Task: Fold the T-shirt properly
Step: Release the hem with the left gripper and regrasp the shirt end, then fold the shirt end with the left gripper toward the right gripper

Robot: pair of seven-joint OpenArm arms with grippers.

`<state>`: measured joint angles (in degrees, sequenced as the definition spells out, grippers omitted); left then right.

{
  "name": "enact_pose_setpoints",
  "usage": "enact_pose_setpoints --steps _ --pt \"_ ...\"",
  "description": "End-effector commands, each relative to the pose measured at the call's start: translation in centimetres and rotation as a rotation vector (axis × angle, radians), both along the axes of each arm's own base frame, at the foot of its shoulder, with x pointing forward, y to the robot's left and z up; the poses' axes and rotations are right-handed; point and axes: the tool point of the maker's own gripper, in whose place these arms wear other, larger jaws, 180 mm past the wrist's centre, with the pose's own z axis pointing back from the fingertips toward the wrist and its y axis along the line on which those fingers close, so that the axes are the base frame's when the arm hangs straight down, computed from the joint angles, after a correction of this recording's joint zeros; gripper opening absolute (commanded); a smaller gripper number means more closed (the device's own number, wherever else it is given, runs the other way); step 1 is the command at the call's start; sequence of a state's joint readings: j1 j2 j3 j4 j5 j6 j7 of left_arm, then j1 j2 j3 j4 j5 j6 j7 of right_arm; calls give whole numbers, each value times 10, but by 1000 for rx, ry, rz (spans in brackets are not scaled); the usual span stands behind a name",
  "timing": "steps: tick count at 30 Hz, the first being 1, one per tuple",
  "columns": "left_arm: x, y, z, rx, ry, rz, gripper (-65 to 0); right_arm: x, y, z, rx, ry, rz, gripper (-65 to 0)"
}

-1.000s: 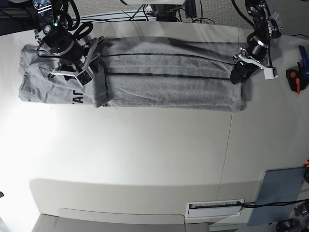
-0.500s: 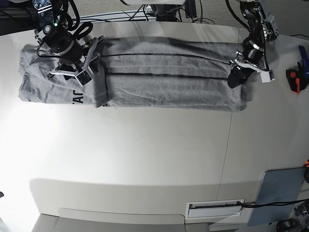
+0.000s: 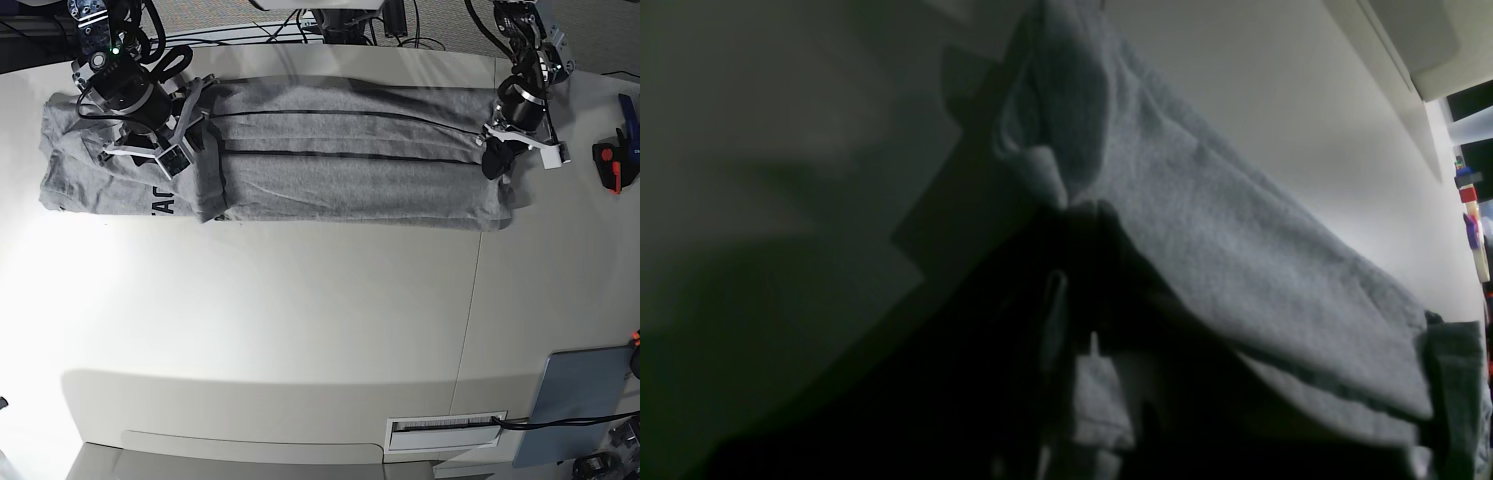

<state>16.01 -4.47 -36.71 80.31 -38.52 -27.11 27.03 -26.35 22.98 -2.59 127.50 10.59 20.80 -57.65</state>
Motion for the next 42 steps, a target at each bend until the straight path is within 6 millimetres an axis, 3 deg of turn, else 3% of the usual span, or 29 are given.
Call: enact_pose_setpoints --steps 1,10,15,21,28,35,39,42 --pt "-3 15 -2 54 28 13 -650 5 0 9 0 -38 7 -422" --pt "11 60 22 218 7 -30 -650 10 1 14 8 -66 13 -422" --pt "16 55 36 232 -1 -70 -650 12 2 15 12 -76 15 -422" --pt "20 17 63 145 -78 -93 -650 17 -7 18 -54 -107 11 -422" --pt "21 -40 90 -39 -151 -120 -650 21 -7 21 -54 -127 12 -422" --pt "8 -86 88 -203 -133 -173 -650 32 -8 30 -48 -168 0 -422" --pt "-3 -130 81 -257 -99 -280 -650 35 -7 33 -44 -182 -1 -422" --pt "-1 -164 85 -287 -111 -350 -650 35 -7 33 -45 -180 -2 -422"
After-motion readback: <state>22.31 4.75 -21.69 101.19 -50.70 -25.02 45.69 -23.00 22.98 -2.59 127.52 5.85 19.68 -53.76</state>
